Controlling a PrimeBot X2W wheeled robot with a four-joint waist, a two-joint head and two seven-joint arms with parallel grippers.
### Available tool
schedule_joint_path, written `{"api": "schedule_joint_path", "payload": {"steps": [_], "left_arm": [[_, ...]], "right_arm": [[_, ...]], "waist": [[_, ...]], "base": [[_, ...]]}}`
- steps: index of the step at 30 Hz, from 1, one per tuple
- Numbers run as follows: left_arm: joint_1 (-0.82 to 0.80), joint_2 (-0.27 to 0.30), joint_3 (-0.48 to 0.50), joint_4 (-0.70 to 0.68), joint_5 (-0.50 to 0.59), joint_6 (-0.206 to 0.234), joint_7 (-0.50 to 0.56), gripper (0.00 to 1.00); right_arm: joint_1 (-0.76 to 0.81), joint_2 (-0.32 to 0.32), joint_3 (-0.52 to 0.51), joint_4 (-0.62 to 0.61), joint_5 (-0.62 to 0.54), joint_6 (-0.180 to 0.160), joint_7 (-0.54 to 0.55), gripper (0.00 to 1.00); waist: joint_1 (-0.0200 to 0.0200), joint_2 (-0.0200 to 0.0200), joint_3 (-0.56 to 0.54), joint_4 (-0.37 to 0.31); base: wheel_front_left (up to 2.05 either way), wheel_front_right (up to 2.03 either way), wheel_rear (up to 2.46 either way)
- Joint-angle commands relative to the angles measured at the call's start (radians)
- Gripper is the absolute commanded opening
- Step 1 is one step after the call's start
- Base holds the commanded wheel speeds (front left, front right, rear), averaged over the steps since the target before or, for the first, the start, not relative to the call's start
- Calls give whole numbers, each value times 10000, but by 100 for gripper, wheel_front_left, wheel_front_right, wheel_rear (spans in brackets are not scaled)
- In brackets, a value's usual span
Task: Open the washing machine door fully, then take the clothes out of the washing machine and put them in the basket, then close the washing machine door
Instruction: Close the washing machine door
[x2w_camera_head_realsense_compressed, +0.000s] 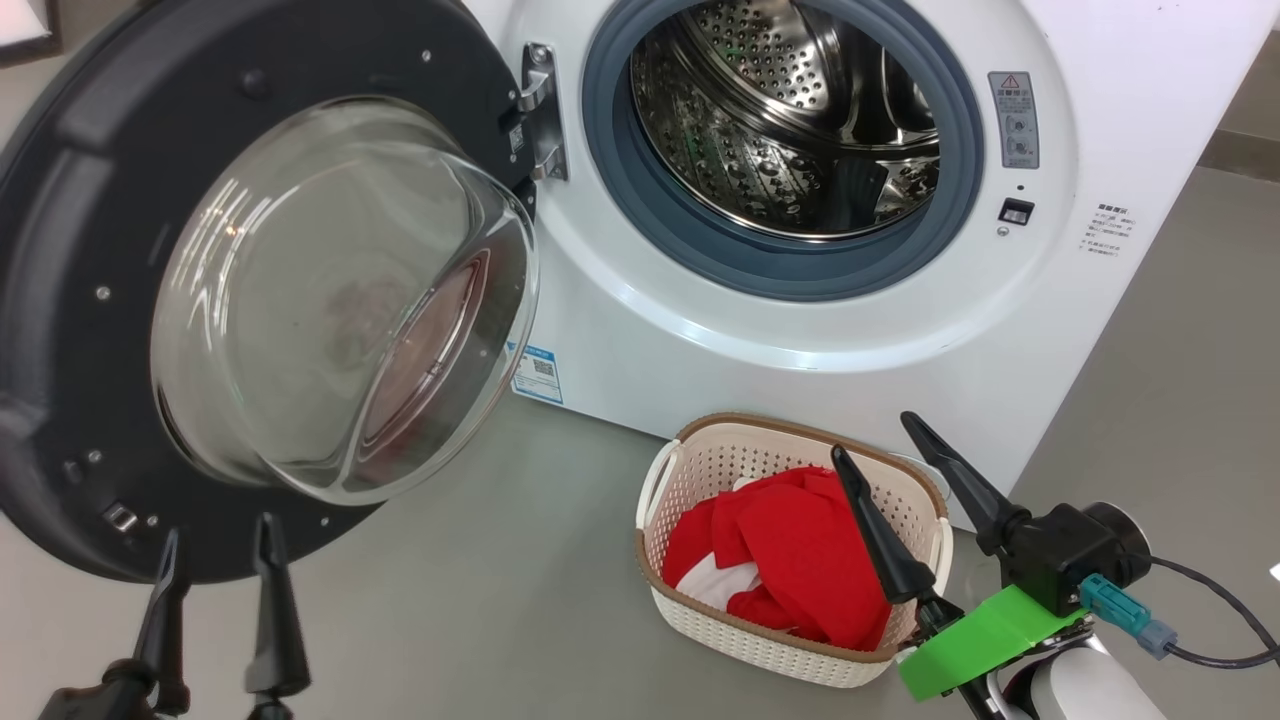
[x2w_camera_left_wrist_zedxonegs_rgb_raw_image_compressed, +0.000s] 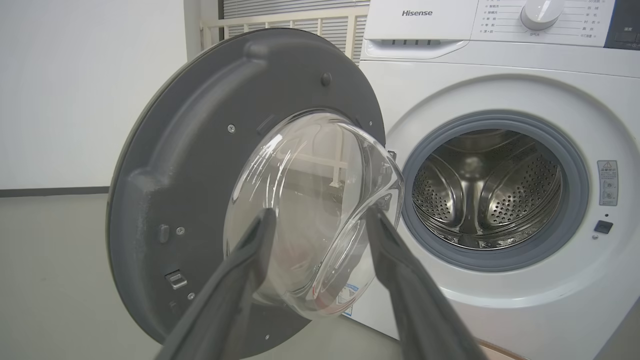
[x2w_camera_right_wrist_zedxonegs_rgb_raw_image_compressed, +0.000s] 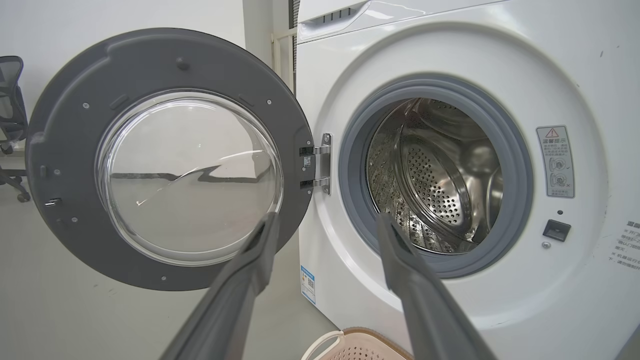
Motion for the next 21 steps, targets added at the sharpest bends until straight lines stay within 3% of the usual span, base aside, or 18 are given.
{"api": "schedule_joint_path", "payload": {"steps": [1,8,13,21], "left_arm": [[-197,208,405,-321,111,117,1,0],[-663,470,876,-569,351,455,-486,0],[-1324,962,1582,-596,312,626,-644,0],[-2958,1872,2899,630,-734,251,-880,0]], "right_arm": [[-221,-26,217,-210,-41,46,-63,100],[-214,-53,195,-154,12,46,-63,100],[-237,-88,195,-120,2,46,-63,100],[-263,-228,266,-71,-27,46,-63,100]], "waist": [[0,0,1,-22],[0,0,0,-121],[0,0,33,-220],[0,0,52,-396]], "base": [[0,0,0],[0,0,0],[0,0,0],[0,0,0]]}}
